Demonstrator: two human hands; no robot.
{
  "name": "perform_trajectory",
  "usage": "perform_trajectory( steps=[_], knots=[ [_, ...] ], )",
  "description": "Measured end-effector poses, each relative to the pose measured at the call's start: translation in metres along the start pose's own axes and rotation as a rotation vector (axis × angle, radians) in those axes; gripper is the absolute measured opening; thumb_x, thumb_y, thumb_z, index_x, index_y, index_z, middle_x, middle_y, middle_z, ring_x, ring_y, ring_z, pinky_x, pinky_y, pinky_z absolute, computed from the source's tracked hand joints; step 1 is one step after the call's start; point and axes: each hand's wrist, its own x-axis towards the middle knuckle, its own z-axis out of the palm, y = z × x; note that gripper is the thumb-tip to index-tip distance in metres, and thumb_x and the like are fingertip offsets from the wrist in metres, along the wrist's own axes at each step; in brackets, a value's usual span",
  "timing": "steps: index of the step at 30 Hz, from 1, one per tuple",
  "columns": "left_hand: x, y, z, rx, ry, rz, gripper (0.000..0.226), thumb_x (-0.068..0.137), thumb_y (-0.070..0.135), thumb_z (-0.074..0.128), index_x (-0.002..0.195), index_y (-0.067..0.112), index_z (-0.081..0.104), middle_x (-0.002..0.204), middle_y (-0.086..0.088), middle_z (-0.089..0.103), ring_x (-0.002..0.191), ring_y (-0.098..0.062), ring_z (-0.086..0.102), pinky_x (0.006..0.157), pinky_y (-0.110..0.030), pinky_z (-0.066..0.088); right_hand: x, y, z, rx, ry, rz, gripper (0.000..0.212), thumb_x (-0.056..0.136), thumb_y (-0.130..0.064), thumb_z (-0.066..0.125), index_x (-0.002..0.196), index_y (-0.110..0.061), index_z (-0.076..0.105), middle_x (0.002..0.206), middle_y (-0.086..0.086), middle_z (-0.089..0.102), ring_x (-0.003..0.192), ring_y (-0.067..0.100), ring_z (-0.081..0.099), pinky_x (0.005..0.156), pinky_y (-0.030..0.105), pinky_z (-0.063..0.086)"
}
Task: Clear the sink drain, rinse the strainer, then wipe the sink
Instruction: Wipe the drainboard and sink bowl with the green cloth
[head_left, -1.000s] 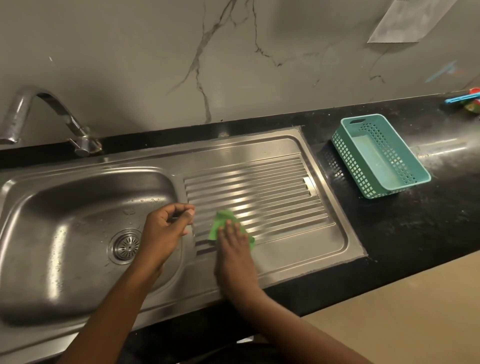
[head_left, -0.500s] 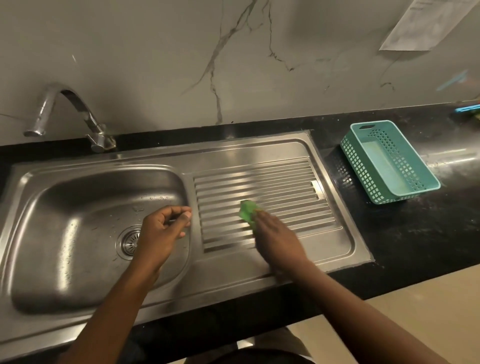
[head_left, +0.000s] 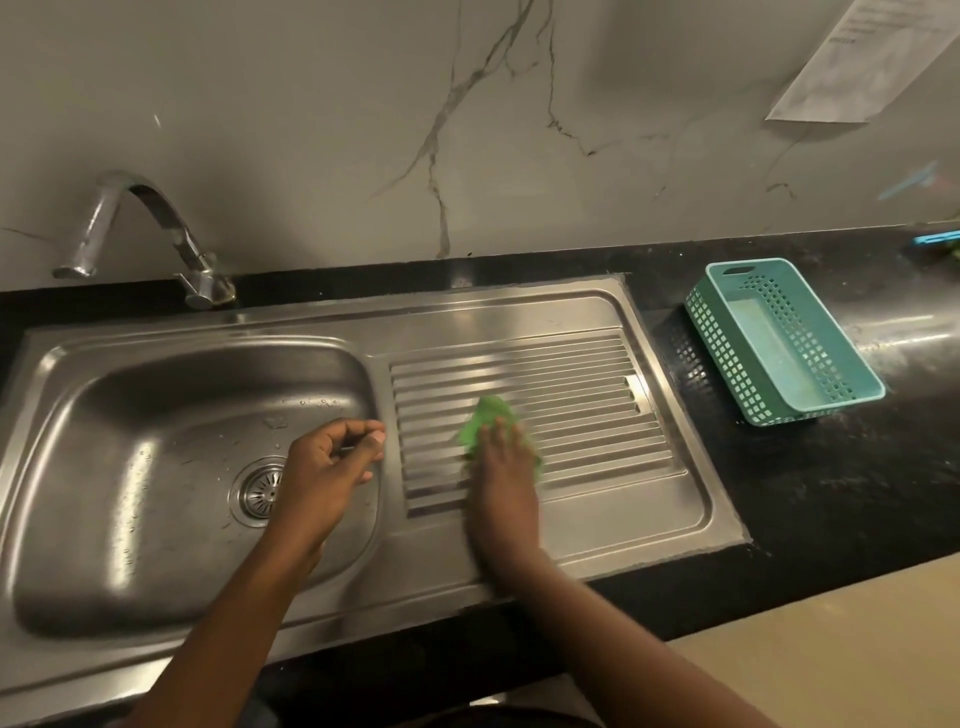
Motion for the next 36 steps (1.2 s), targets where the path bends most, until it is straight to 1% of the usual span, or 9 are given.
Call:
perform_trajectory(
  steps=[3, 6, 10, 14, 20, 24, 27, 33, 36],
  knots=[
    [0.002, 0.01, 0.008, -0.009, -0.001, 0.004, 0.013, 0.098, 0.013, 0.071, 0.104, 0.019, 0.08, 0.095, -0.001, 0.082, 0.103, -0.028, 0.076, 0.088, -0.044, 0.062, -0.016, -0.055, 0.028, 0.015, -0.201, -0.276, 0.059, 0.103, -0.016, 0.04, 0.162, -0.014, 0.032, 0.173, 0.009, 0.019, 0.162, 0.029, 0.008, 0.131, 0.043, 0.002],
    [0.005, 0.018, 0.008, -0.009, -0.008, 0.014, 0.013, 0.098, 0.012, 0.07, 0.108, 0.014, 0.079, 0.103, -0.009, 0.081, 0.106, -0.032, 0.076, 0.09, -0.045, 0.062, -0.022, -0.085, 0.03, 0.123, -0.316, -0.471, 0.048, 0.102, -0.016, 0.042, 0.149, -0.015, 0.049, 0.158, 0.011, 0.049, 0.151, 0.03, 0.038, 0.126, 0.047, 0.028],
    [0.012, 0.024, 0.003, -0.033, 0.007, 0.041, 0.014, 0.098, 0.011, 0.07, 0.109, 0.013, 0.079, 0.105, -0.009, 0.081, 0.106, -0.032, 0.075, 0.085, -0.04, 0.061, 0.007, -0.073, -0.005, 0.523, -0.354, -0.186, 0.026, 0.109, -0.022, 0.044, 0.128, -0.015, 0.061, 0.115, 0.012, 0.072, 0.101, 0.028, 0.069, 0.088, 0.044, 0.056],
    [0.017, 0.02, 0.0, -0.04, -0.006, 0.037, 0.013, 0.098, 0.012, 0.07, 0.107, 0.016, 0.08, 0.104, -0.006, 0.081, 0.105, -0.03, 0.075, 0.084, -0.04, 0.062, 0.067, -0.016, -0.056, 0.934, -0.125, 0.205, 0.026, 0.111, -0.016, 0.046, 0.11, -0.004, 0.069, 0.102, 0.02, 0.074, 0.09, 0.026, 0.067, 0.087, 0.052, 0.058],
    [0.019, 0.014, -0.003, -0.032, -0.011, 0.011, 0.014, 0.098, 0.015, 0.072, 0.102, 0.025, 0.08, 0.099, 0.003, 0.082, 0.102, -0.024, 0.076, 0.085, -0.04, 0.063, 0.136, 0.088, -0.111, 0.415, 0.269, 0.267, 0.03, 0.11, -0.034, 0.041, 0.12, -0.018, 0.065, 0.097, -0.002, 0.069, 0.09, 0.023, 0.067, 0.069, 0.03, 0.048],
    [0.019, 0.01, -0.01, -0.019, 0.0, -0.009, 0.014, 0.098, 0.015, 0.071, 0.102, 0.025, 0.08, 0.098, 0.007, 0.082, 0.1, -0.02, 0.076, 0.087, -0.042, 0.063, 0.149, 0.111, -0.086, 0.033, 0.172, 0.193, 0.03, 0.108, -0.02, 0.041, 0.126, -0.008, 0.062, 0.125, 0.016, 0.067, 0.118, 0.038, 0.062, 0.093, 0.045, 0.05],
    [0.02, 0.007, -0.018, -0.02, 0.027, -0.026, 0.013, 0.098, 0.016, 0.071, 0.105, 0.022, 0.08, 0.098, 0.008, 0.082, 0.099, -0.018, 0.076, 0.085, -0.038, 0.063, 0.137, 0.074, -0.041, -0.155, 0.082, 0.213, 0.045, 0.11, -0.019, 0.038, 0.153, -0.006, 0.043, 0.164, 0.02, 0.036, 0.154, 0.039, 0.03, 0.126, 0.054, 0.026],
    [0.026, 0.011, -0.022, -0.027, 0.061, -0.015, 0.014, 0.098, 0.014, 0.071, 0.11, 0.016, 0.079, 0.102, -0.001, 0.081, 0.099, -0.021, 0.077, 0.081, -0.035, 0.062, 0.081, -0.066, 0.04, -0.052, -0.144, -0.189, 0.062, 0.102, -0.015, 0.038, 0.163, -0.008, 0.028, 0.173, 0.014, 0.017, 0.161, 0.033, 0.007, 0.131, 0.047, 0.003],
    [0.029, 0.013, -0.028, -0.031, 0.088, 0.012, 0.015, 0.098, 0.015, 0.07, 0.111, 0.017, 0.079, 0.102, 0.0, 0.081, 0.097, -0.018, 0.077, 0.08, -0.033, 0.063, 0.083, -0.098, 0.038, 0.137, -0.224, -0.164, 0.051, 0.104, -0.018, 0.04, 0.155, -0.011, 0.043, 0.166, 0.015, 0.036, 0.156, 0.031, 0.027, 0.129, 0.043, 0.019]
  ],
)
